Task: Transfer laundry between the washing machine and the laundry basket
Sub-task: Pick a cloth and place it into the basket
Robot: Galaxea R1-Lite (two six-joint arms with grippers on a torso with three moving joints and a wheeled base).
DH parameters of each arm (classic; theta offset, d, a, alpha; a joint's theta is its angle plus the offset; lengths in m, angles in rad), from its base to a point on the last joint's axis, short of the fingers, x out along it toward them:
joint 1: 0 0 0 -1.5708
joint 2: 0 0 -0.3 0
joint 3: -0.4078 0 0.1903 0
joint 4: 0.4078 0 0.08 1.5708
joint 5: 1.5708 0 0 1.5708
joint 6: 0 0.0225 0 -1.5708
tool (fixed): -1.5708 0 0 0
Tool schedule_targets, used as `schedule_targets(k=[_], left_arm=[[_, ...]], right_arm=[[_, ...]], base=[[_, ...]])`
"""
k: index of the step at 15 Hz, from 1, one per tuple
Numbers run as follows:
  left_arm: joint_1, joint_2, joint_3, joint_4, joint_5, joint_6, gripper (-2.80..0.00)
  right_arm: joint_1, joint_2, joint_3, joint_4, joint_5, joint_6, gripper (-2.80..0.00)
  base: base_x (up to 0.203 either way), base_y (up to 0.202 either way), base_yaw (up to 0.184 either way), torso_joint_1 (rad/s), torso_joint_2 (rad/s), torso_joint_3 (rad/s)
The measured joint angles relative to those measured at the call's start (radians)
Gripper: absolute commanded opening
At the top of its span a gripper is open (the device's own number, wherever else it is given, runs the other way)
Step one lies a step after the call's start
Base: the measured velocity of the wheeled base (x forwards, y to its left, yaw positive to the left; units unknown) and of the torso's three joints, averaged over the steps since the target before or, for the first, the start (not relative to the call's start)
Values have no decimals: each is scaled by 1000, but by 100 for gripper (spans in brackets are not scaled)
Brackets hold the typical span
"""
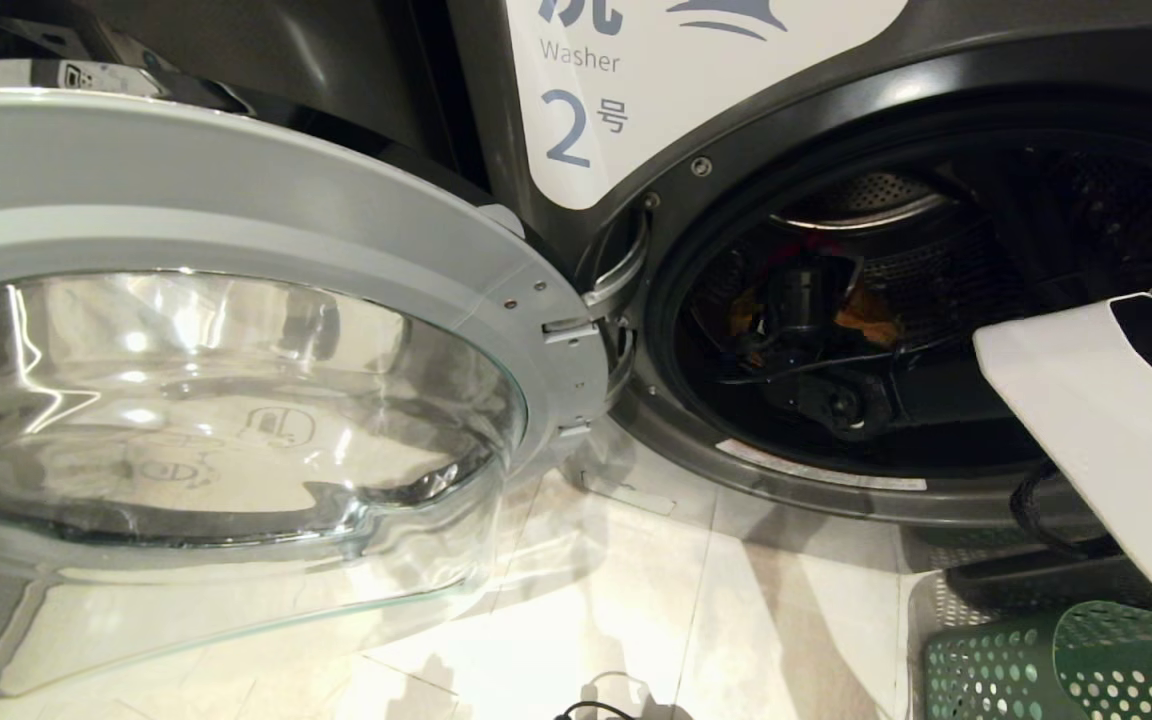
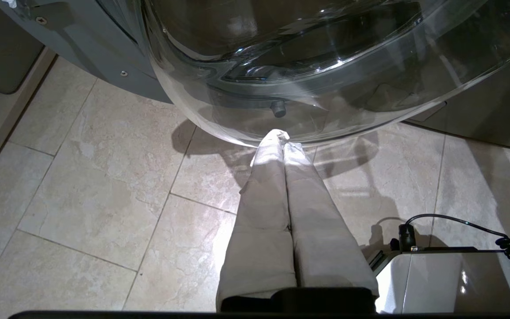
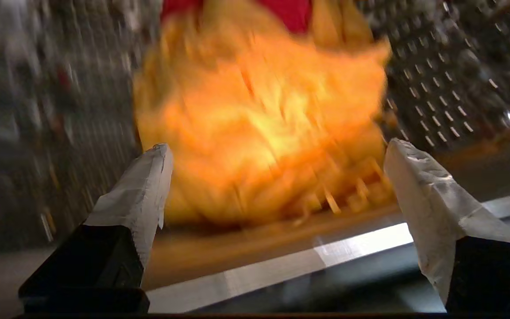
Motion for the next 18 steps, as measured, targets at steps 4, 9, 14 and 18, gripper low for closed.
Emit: schedule_targets(k=[4, 9, 14, 18], left_arm=[[0, 0, 0, 0, 0, 0, -280], [0, 0, 0, 0, 0, 0, -280], [0, 0, 0, 0, 0, 0, -280], [0, 0, 0, 0, 0, 0, -280]], right_arm=[[-88, 125, -235, 313, 68, 140, 0], [-169, 166, -259, 376, 183, 251, 0], [-206, 159, -259, 427, 242, 302, 0], [-202, 155, -259, 467, 242, 299, 0]], base=[[0, 0, 0, 0, 0, 0], [0, 0, 0, 0, 0, 0], [0, 0, 0, 0, 0, 0], [0, 0, 0, 0, 0, 0]])
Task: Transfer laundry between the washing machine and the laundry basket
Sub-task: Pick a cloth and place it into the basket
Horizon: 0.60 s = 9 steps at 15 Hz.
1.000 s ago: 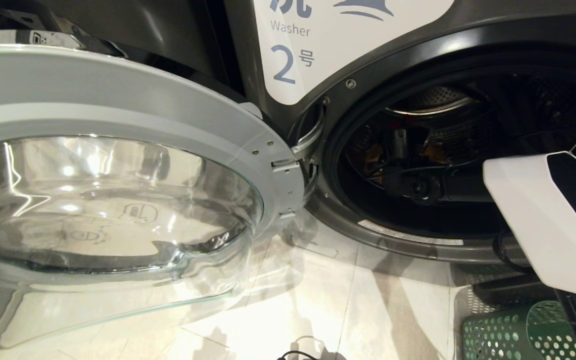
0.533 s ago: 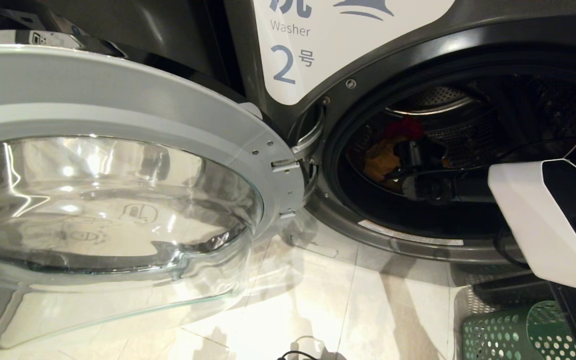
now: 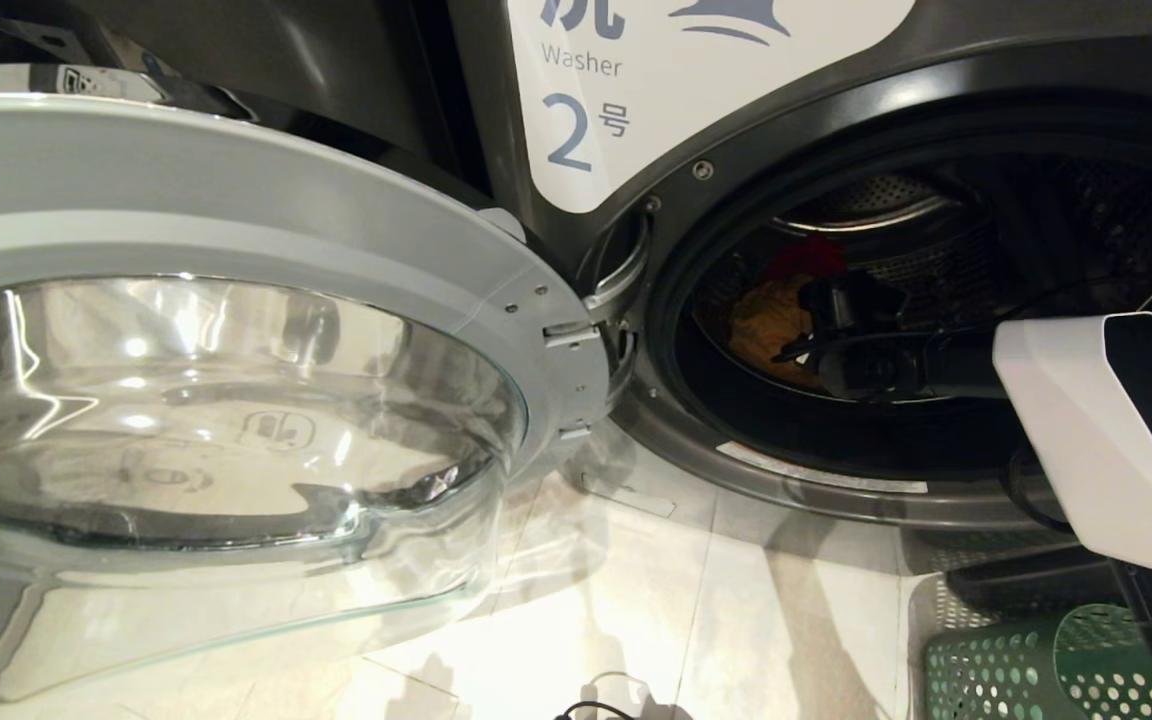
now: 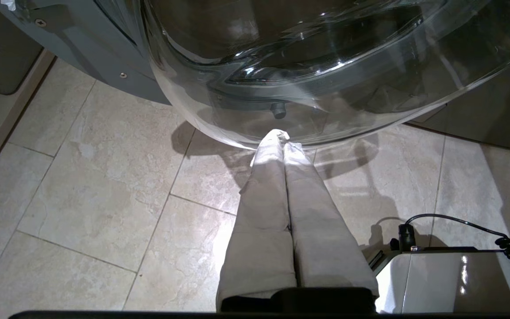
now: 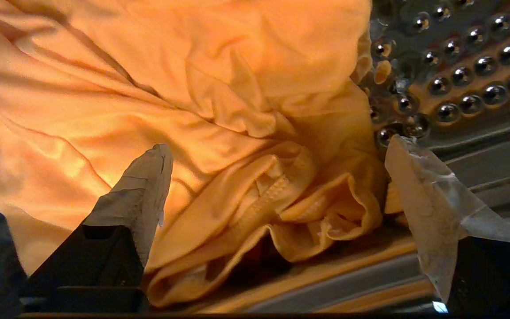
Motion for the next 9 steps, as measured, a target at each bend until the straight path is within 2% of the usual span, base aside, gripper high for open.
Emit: schedule_targets(k=[6, 9], left_arm=[[0, 0, 0, 0, 0, 0, -280], [0, 0, 0, 0, 0, 0, -280]], right_arm=[[31, 0, 1, 16, 1, -1, 0], [45, 1, 1, 16, 37, 1, 0]], base=[[0, 0, 0, 0, 0, 0], [0, 0, 0, 0, 0, 0]])
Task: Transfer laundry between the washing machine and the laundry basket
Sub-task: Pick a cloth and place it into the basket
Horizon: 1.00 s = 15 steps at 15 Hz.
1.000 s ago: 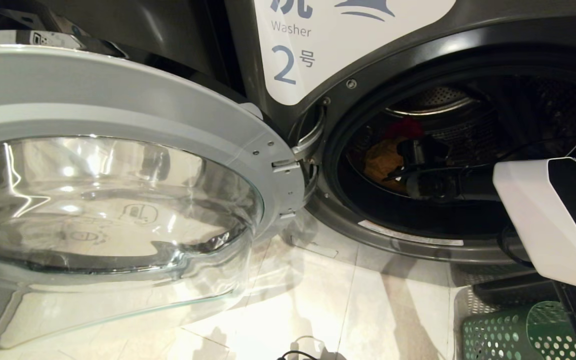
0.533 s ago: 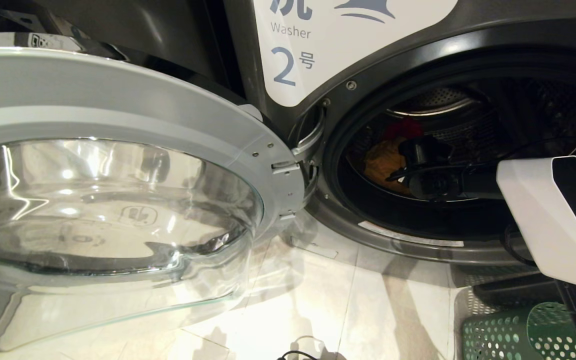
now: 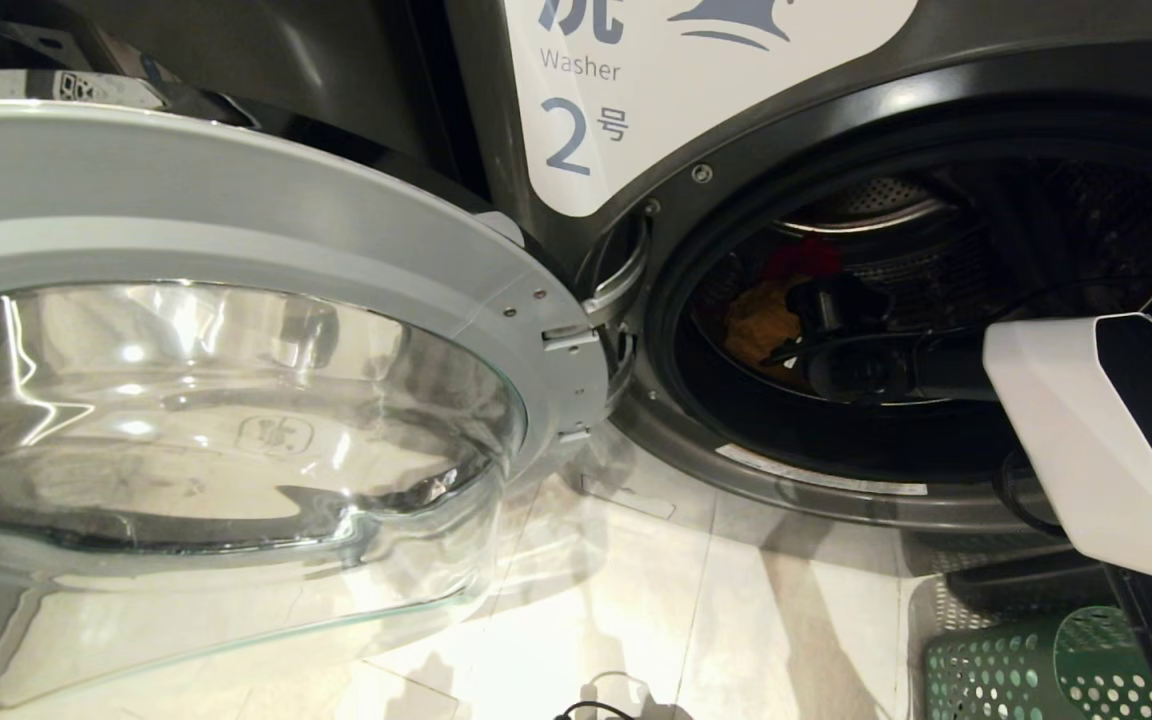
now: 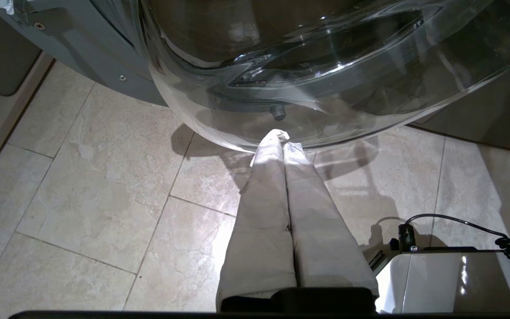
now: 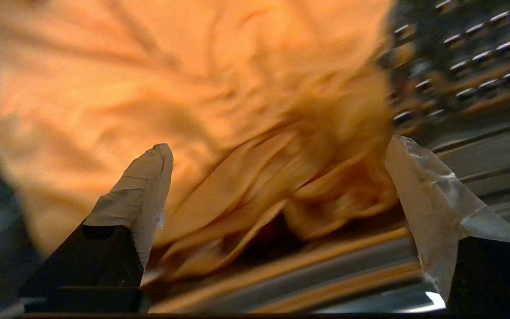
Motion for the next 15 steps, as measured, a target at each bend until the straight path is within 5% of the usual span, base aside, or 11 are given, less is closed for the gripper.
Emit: schedule_targets(k=[7, 15], left_arm=[[0, 0, 0, 0, 0, 0, -280], [0, 0, 0, 0, 0, 0, -280]], right_arm=[[47, -16, 1, -4, 101, 1, 0], [52, -59, 0, -13, 101, -27, 0]], base=[[0, 0, 0, 0, 0, 0], [0, 0, 0, 0, 0, 0]])
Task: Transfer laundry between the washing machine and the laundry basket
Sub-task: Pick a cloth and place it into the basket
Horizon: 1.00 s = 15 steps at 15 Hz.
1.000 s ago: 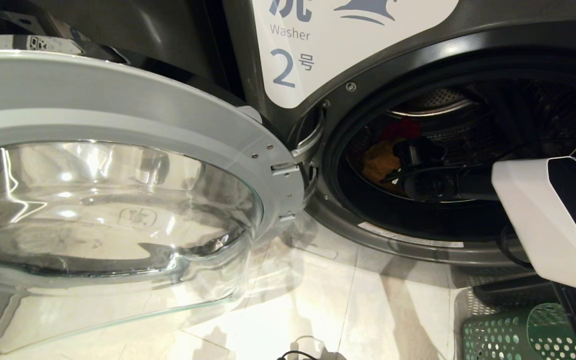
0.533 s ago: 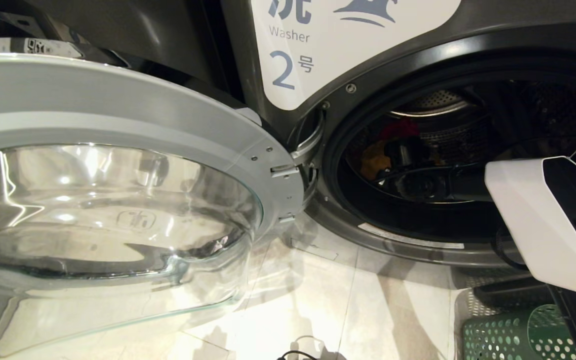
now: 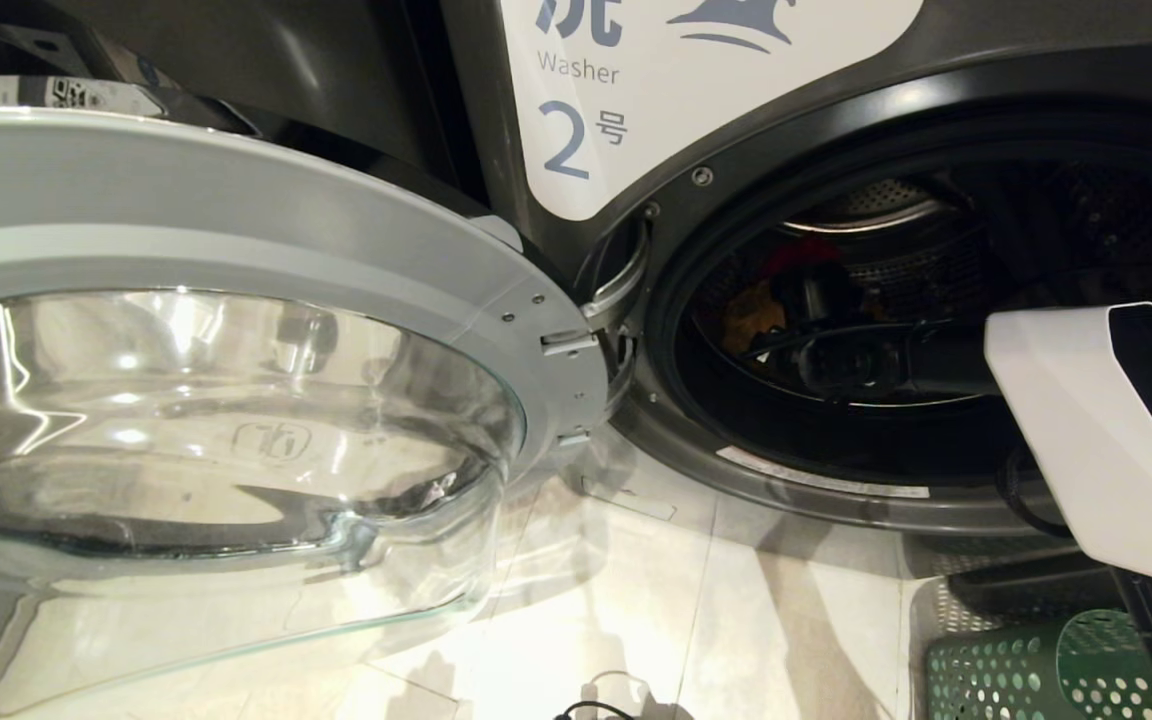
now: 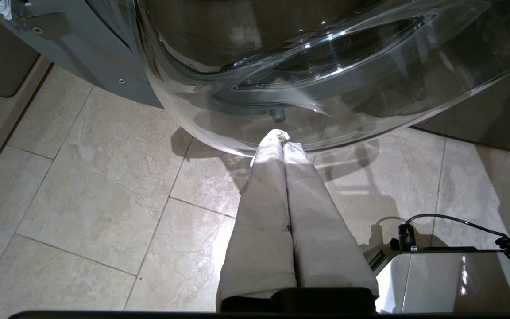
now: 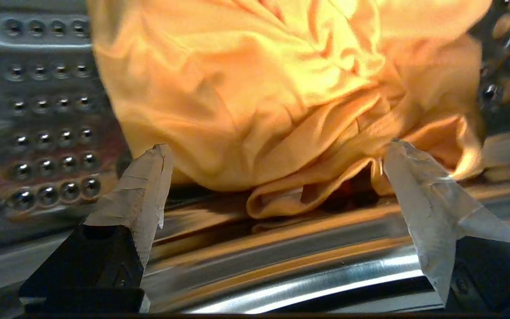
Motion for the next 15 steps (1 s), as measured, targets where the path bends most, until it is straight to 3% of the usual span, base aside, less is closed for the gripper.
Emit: schedule_targets(k=[3, 15], left_arm=[[0, 0, 0, 0, 0, 0, -280], [0, 0, 0, 0, 0, 0, -280]], right_arm=[[-1, -10, 2, -11, -4, -48, 0], [12, -18, 6, -12, -41, -82, 0]], base=[[0, 0, 0, 0, 0, 0], [0, 0, 0, 0, 0, 0]])
